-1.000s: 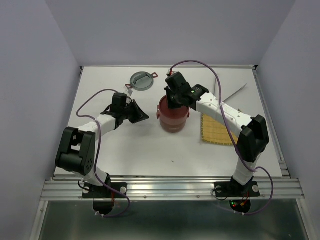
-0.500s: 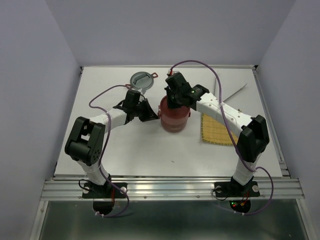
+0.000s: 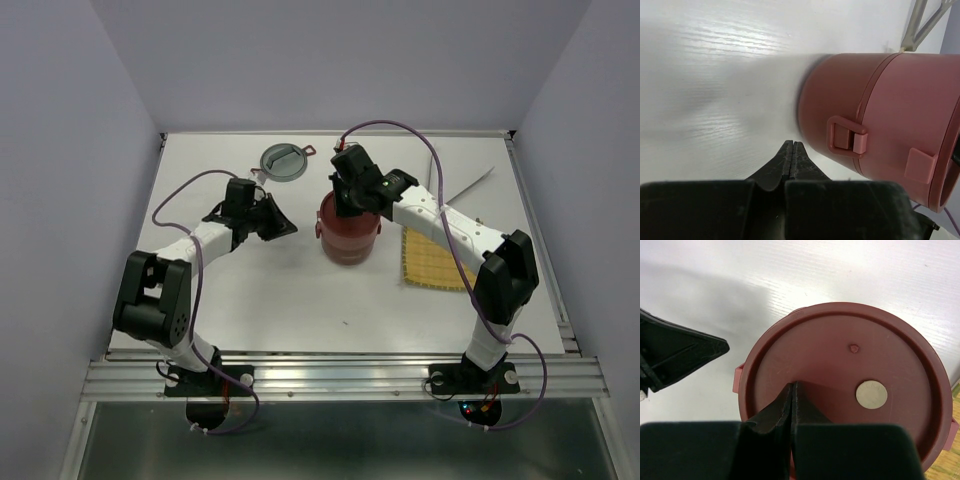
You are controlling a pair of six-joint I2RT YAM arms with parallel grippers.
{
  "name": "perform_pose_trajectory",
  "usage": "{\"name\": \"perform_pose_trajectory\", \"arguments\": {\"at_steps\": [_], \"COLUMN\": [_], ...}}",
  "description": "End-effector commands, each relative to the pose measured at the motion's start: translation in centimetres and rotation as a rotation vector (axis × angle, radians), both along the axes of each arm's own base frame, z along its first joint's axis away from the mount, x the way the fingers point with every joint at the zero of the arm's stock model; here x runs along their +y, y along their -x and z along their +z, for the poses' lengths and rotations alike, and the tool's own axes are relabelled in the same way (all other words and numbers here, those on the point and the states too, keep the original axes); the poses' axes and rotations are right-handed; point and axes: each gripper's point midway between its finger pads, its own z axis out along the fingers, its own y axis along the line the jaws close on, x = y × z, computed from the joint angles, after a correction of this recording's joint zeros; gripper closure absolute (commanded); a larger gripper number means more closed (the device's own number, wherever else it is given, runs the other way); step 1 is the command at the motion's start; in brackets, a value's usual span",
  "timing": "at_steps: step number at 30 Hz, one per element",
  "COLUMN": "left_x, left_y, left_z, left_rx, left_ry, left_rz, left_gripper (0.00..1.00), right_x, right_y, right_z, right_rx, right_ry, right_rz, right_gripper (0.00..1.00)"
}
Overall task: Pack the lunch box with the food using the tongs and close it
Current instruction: Close the fastener on the packing box.
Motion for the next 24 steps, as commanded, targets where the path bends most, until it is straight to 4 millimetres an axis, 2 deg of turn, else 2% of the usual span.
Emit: {"name": "perform_pose_trajectory", "arguments": {"at_steps": [1, 2, 4, 5, 6, 9, 11, 13, 15, 16, 21, 24], "left_x": [-2.5, -3.9, -6.0, -7.0, -8.9, -10.4, -9.8, -8.1, -6.6, -5.2, -1.6, -0.9], "left_y": [-1.1, -0.9, -1.2, -1.2, -0.8, -0.6, -0.7, -0.9, -1.0, -1.1, -1.2, -1.5], "left_z": [1.9, 1.7, 2.5, 1.9, 2.8, 3.3, 2.8, 2.0, 2.3, 1.7, 2.6, 3.2], "left_rx": [-0.056, -0.051, -0.065, -0.048, -0.066, -0.091, -0.078, -0.060, -0.067, -0.055, -0.080, -0.092], "left_ry": [0.030, 0.032, 0.049, 0.051, 0.070, 0.074, 0.058, 0.040, 0.039, 0.032, 0.016, 0.020], "left_rz": [-0.069, -0.098, -0.133, -0.157, -0.202, -0.238, -0.233, -0.203, -0.174, -0.141, -0.041, -0.019], "left_gripper": [1.00, 1.00, 1.00, 1.00, 1.00, 1.00, 1.00, 1.00, 1.00, 1.00, 1.00, 1.00], "right_x": [-1.6, -1.6, -1.6, -1.6, -1.5, -1.5, -1.5, -1.6, -1.6, -1.7, -1.6, -1.6], "right_y": [4.4, 4.4, 4.4, 4.4, 4.4, 4.4, 4.4, 4.4, 4.4, 4.4, 4.5, 4.5], "right_z": [-6.9, -6.9, -6.9, -7.0, -7.1, -7.1, -7.1, -6.9, -6.8, -6.8, -7.0, -7.1], "right_rx": [0.231, 0.233, 0.234, 0.237, 0.238, 0.242, 0.239, 0.236, 0.231, 0.232, 0.234, 0.233], "right_ry": [0.146, 0.146, 0.145, 0.146, 0.145, 0.145, 0.145, 0.144, 0.142, 0.144, 0.139, 0.140], "right_rz": [0.042, 0.043, 0.042, 0.042, 0.042, 0.042, 0.039, 0.038, 0.035, 0.034, 0.035, 0.037], "right_gripper": [0.99, 0.99, 0.99, 0.99, 0.99, 0.99, 0.99, 0.99, 0.99, 0.99, 0.99, 0.99]}}
